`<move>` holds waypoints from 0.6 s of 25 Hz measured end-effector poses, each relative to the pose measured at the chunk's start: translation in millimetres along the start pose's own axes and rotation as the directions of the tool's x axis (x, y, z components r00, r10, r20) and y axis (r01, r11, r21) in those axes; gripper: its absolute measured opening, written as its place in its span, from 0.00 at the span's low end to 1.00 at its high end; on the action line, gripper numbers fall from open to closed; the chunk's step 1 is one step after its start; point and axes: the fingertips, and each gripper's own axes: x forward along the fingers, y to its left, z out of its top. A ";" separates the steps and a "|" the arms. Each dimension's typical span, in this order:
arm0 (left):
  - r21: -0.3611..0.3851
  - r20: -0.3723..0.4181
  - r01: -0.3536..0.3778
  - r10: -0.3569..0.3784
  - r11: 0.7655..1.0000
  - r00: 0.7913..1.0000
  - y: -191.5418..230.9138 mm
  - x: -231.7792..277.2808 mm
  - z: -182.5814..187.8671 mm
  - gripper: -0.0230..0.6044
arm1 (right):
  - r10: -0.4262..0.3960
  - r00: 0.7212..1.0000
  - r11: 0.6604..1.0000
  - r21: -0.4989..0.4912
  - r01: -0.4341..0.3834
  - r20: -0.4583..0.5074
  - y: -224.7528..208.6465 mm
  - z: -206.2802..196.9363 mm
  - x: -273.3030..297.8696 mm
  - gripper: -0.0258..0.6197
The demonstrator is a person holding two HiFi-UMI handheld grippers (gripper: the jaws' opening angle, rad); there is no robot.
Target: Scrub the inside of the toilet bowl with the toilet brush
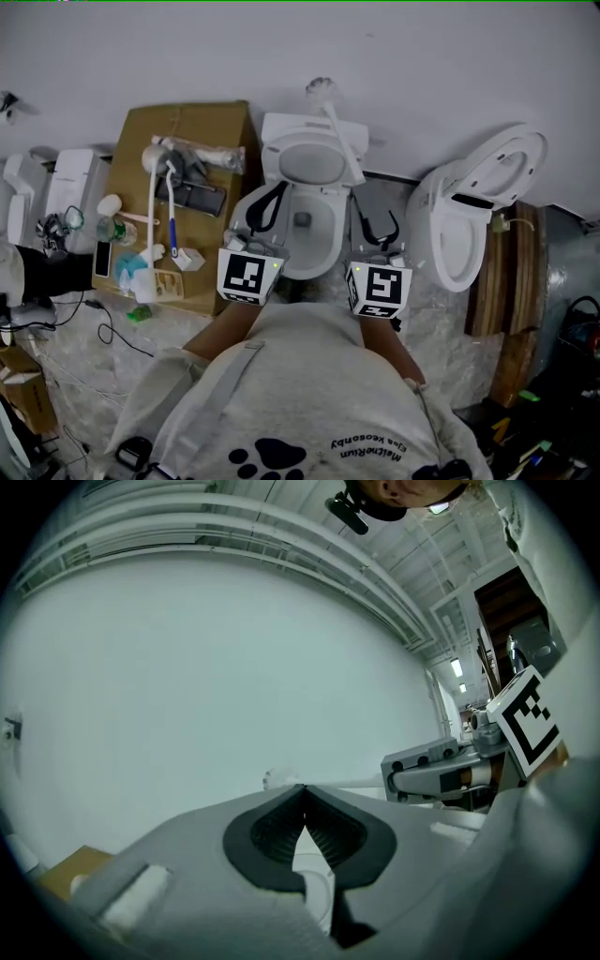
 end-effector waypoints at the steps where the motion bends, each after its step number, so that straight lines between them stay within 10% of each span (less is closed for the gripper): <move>1: 0.001 0.000 0.001 -0.001 1.000 1.000 -0.4 -0.6 -0.1 0.03 | -0.002 1.000 1.000 0.003 0.002 -0.002 0.3 -1.3 -1.4 0.27; 15: 0.008 -0.007 0.018 -0.018 1.000 1.000 -22.1 -6.0 -1.8 0.03 | 0.020 1.000 1.000 0.011 -0.019 -0.009 1.4 -9.4 -16.8 0.27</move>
